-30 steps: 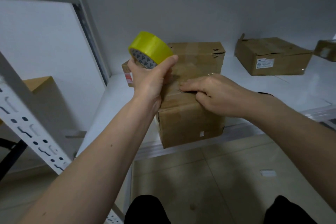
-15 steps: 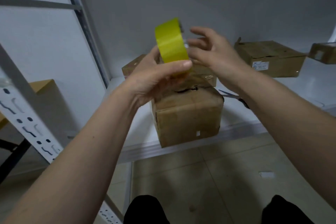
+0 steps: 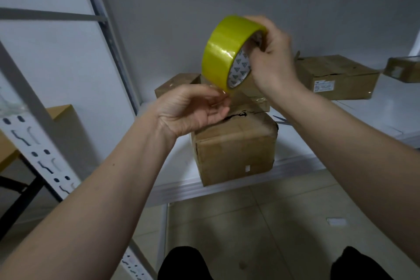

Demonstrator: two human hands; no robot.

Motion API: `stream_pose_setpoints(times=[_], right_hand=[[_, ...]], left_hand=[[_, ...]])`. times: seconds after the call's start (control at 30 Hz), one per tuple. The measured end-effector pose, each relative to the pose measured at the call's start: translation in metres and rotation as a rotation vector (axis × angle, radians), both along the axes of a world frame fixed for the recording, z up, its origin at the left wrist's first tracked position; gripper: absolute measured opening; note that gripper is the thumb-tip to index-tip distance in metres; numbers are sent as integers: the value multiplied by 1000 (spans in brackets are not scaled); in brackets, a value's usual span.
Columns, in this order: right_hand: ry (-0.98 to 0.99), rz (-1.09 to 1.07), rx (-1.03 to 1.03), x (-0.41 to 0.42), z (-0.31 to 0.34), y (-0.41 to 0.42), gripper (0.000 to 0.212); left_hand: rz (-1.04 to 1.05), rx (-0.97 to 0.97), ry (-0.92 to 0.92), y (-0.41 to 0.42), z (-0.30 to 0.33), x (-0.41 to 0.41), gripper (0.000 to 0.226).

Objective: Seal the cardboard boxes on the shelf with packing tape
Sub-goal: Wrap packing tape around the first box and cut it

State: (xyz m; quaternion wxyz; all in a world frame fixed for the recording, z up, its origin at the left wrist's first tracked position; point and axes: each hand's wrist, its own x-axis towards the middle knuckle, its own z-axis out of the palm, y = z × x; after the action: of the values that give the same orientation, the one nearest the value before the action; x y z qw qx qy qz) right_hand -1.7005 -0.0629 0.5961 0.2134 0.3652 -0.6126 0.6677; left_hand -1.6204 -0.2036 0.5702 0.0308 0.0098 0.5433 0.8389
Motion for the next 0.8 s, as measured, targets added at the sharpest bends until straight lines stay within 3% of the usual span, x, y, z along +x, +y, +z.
stream_pose_setpoints(times=[0.23,0.3,0.37,0.53,0.7,0.8], right_hand=[[105,-63,-23,7,0,1,36],[95,-67,-29,6,-1,3,40],[76,-80,-30,7,-4,4,42],[33,-115,31,7,-9,1,42],[19,-134,85,6,-10,-2,36],[65,-167,105,6,-14,-5,30]], left_hand=[[40,200,49,6,-1,8,13],[47,225,34,5,-1,12,20],[69,221,0,5,0,12,27],[230,147,-115,16,-1,6,19],[325,178,-128,15,0,5,14],[398,87,-108,16,2,3,14]])
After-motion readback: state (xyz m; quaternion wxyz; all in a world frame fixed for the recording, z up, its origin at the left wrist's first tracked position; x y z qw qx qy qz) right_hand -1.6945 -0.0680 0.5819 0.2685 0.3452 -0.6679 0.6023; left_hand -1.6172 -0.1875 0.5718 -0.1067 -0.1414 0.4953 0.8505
